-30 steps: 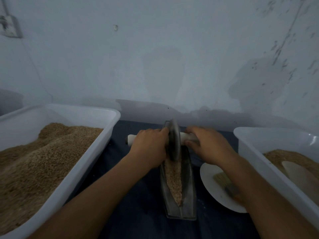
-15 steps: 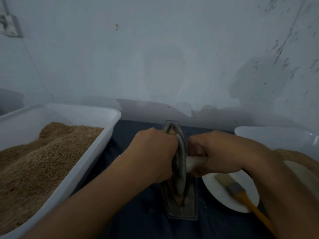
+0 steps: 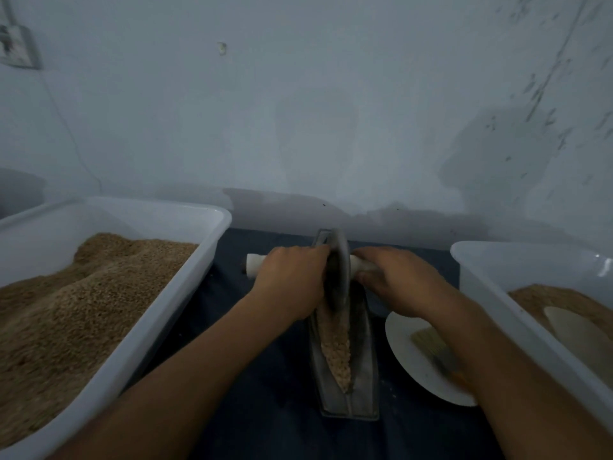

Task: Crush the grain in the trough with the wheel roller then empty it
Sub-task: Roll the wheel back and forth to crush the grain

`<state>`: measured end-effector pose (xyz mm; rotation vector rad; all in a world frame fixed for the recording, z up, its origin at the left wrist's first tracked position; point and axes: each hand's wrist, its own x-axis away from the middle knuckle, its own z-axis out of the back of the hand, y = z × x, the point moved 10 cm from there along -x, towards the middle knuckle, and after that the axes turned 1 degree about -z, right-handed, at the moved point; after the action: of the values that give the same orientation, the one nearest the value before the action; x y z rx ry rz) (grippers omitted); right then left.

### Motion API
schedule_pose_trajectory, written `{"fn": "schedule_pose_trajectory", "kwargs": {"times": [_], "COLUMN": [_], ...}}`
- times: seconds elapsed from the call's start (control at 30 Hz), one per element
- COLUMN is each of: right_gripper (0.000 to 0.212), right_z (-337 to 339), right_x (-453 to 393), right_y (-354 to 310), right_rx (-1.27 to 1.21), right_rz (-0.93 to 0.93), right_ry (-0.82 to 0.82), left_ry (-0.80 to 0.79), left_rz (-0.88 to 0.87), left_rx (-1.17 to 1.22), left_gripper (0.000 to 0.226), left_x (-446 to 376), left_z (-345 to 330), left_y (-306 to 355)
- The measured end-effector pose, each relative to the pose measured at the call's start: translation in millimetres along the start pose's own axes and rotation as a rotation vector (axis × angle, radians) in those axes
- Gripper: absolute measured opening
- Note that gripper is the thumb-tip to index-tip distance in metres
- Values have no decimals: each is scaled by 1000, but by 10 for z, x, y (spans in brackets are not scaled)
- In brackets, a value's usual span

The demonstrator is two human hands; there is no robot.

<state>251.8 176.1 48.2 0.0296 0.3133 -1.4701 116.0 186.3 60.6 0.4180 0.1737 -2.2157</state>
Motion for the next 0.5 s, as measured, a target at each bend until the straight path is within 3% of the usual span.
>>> {"fn": "schedule_pose_trajectory", "kwargs": {"times": [0.17,0.5], "right_gripper": [28,50], "right_z": [52,-10], "right_x": [-16,-12], "right_y": [-77,-21], "right_rx": [65,94], "right_rz": [67,35], "right_ry": [161,155], "left_ry": [66,32], "left_rz": [19,-8], "left_rx": [68,214], "left_gripper": [33,30], "left_x": [-40,-82], "left_z": [-59,-150], "left_y": [-92,-216]}}
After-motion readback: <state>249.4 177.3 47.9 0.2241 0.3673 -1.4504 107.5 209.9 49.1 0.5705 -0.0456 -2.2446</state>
